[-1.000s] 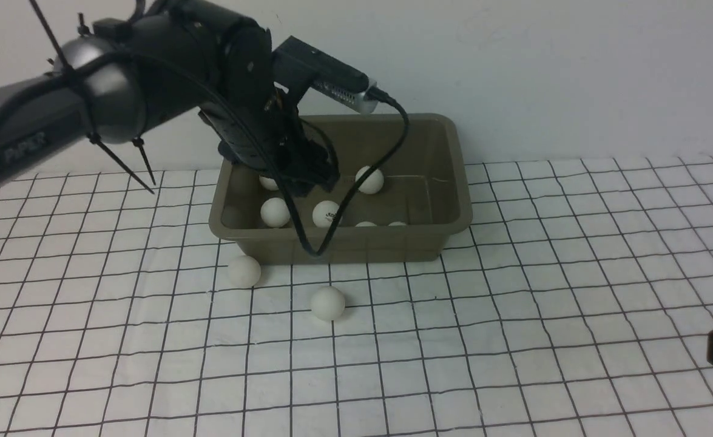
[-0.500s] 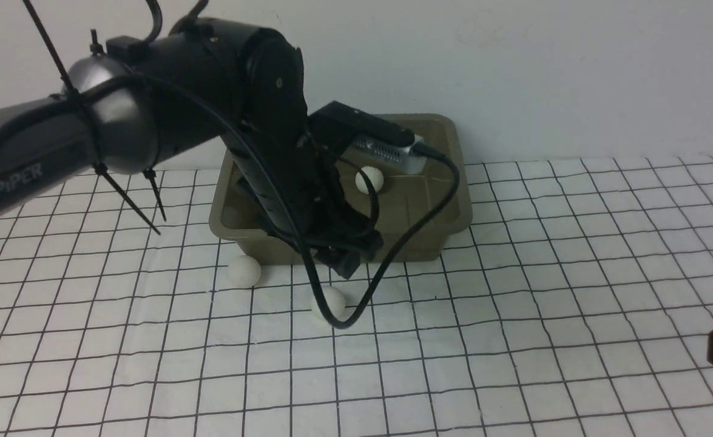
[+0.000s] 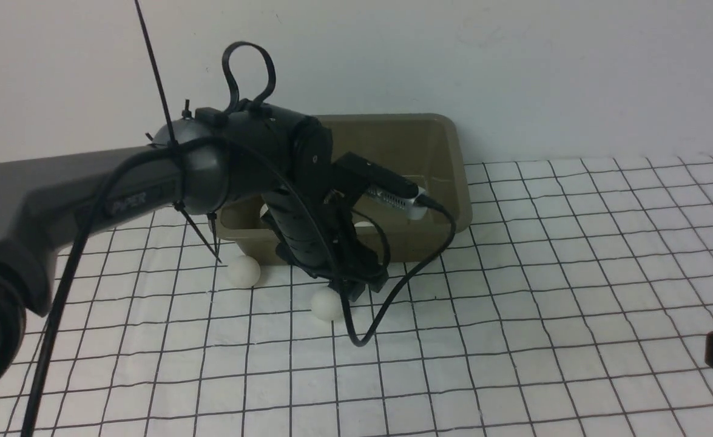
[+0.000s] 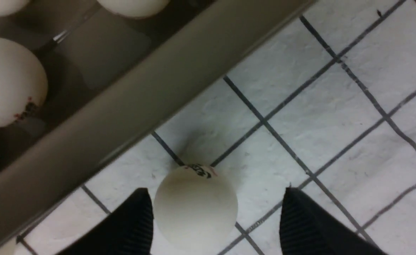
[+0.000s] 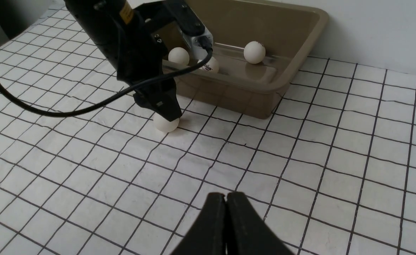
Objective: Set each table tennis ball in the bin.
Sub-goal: Use the left arm to clamp the table tennis ball closest to it
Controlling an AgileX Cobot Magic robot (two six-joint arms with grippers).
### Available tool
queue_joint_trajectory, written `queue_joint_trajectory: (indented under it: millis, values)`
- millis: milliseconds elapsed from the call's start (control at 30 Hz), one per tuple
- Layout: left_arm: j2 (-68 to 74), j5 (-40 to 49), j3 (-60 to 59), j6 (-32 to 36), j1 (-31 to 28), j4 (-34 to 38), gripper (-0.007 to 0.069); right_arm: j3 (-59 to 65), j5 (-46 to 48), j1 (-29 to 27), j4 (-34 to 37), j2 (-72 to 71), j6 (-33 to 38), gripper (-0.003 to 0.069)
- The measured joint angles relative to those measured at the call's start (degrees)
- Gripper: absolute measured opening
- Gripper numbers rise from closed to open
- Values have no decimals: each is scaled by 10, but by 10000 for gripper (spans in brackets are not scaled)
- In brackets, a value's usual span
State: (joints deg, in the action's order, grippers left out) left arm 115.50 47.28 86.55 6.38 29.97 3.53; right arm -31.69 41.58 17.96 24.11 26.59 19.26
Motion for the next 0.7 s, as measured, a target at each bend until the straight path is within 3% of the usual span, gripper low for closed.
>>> queue_joint_trajectory:
  millis: [700]
  values:
    - [35,-12,0,0,-1,-24,429,0,2,0,0,0,0,-11]
